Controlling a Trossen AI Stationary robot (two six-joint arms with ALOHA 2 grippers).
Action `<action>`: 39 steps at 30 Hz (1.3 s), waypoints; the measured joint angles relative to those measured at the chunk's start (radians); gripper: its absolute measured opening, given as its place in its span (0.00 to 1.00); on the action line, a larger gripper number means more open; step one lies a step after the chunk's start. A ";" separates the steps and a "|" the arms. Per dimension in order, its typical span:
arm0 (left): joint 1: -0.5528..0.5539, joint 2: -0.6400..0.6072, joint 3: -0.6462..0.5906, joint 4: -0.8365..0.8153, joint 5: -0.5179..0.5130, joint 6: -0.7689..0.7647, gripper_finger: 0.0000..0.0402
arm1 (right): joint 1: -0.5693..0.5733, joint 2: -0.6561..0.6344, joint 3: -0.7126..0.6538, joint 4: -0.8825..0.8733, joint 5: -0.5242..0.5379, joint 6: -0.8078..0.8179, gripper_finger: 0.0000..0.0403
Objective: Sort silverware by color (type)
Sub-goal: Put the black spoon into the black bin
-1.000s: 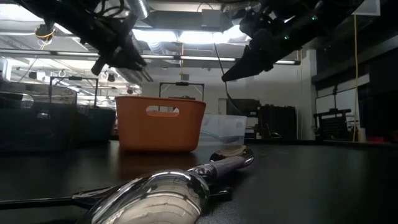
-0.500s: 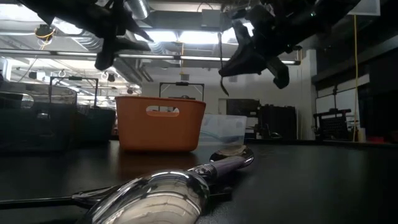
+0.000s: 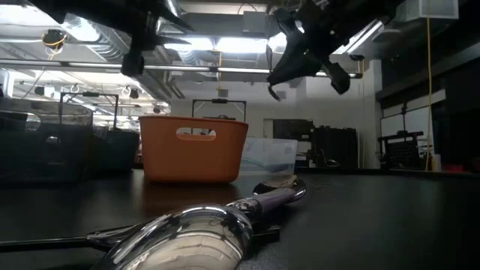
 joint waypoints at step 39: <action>0.046 0.740 0.304 0.360 0.221 -0.059 0.21 | 0.084 0.062 0.031 -0.222 0.044 -0.025 0.00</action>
